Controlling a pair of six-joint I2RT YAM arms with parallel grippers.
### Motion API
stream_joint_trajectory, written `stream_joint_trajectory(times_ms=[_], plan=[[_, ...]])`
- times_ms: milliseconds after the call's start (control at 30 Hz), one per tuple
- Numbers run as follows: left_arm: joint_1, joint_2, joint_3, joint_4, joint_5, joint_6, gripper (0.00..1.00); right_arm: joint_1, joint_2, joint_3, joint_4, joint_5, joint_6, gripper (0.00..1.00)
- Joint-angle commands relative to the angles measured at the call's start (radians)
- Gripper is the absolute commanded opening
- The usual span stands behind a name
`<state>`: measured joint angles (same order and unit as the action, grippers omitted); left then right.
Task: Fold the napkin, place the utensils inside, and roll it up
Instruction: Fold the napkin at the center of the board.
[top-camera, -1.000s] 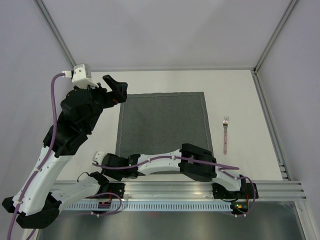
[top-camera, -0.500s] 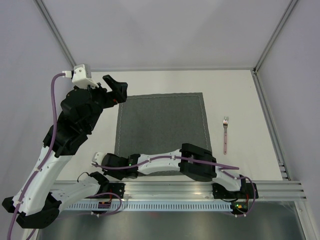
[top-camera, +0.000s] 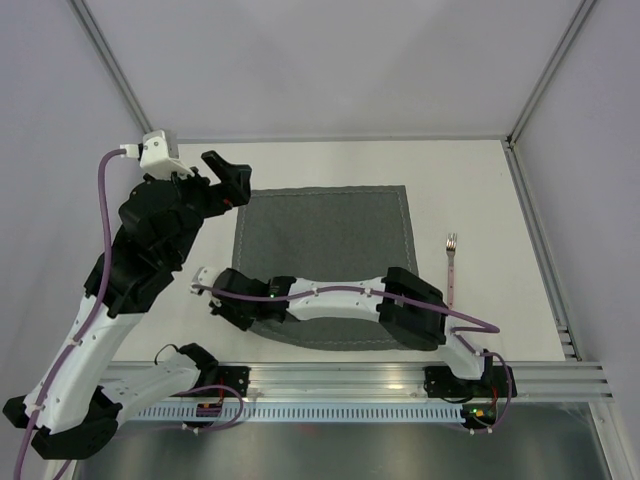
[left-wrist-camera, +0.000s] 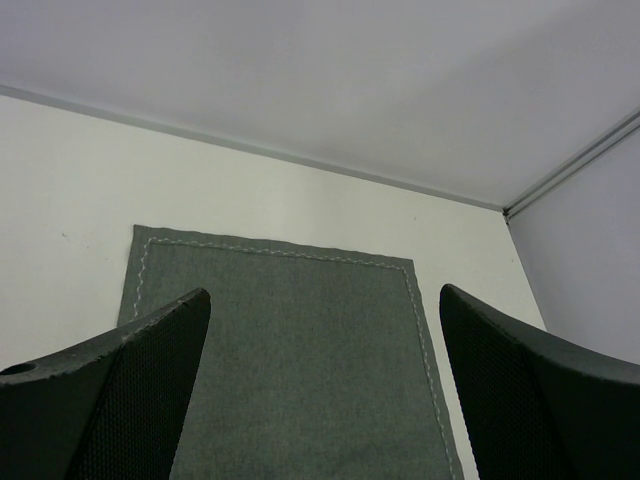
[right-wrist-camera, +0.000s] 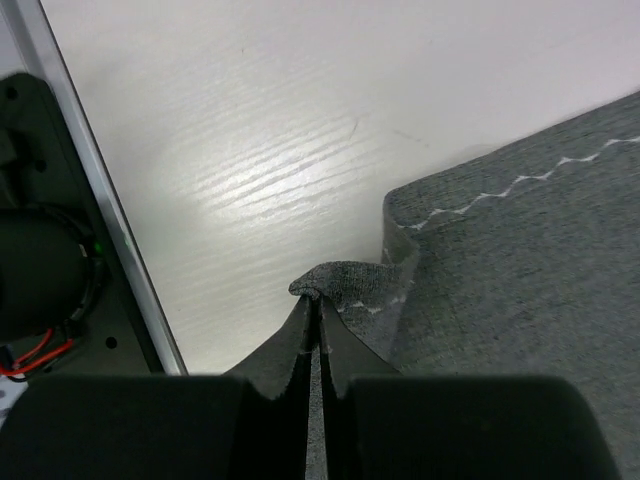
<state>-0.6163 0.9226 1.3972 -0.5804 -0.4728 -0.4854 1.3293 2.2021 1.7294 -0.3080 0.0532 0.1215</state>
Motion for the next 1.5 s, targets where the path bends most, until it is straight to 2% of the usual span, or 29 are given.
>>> stream_joint_trajectory(times_ms=[0, 333, 500, 800, 1133, 1467], plan=[[0.004, -0.014, -0.003, 0.022, -0.024, -0.013, 1.0, -0.01, -0.104, 0.015, -0.006, -0.029, 0.033, 0.08], [0.006, -0.014, -0.015, 0.044, -0.033, -0.005, 1.0, -0.1, -0.197, 0.009, -0.016, -0.032, 0.04, 0.04], [0.006, -0.01, -0.032, 0.066, -0.03, -0.007, 1.0, -0.199, -0.252, -0.036, -0.01, -0.02, 0.026, 0.0], [0.007, 0.009, -0.058, 0.102, -0.017, -0.009, 1.0, -0.403, -0.349, -0.143, 0.021, -0.004, -0.023, 0.0], [0.006, 0.039, -0.072, 0.126, -0.003, -0.007, 1.0, -0.594, -0.352, -0.165, 0.04, -0.019, -0.079, 0.0], [0.009, 0.059, -0.087, 0.143, -0.001, -0.004, 1.0, -0.711, -0.323, -0.146, 0.05, -0.021, -0.106, 0.01]])
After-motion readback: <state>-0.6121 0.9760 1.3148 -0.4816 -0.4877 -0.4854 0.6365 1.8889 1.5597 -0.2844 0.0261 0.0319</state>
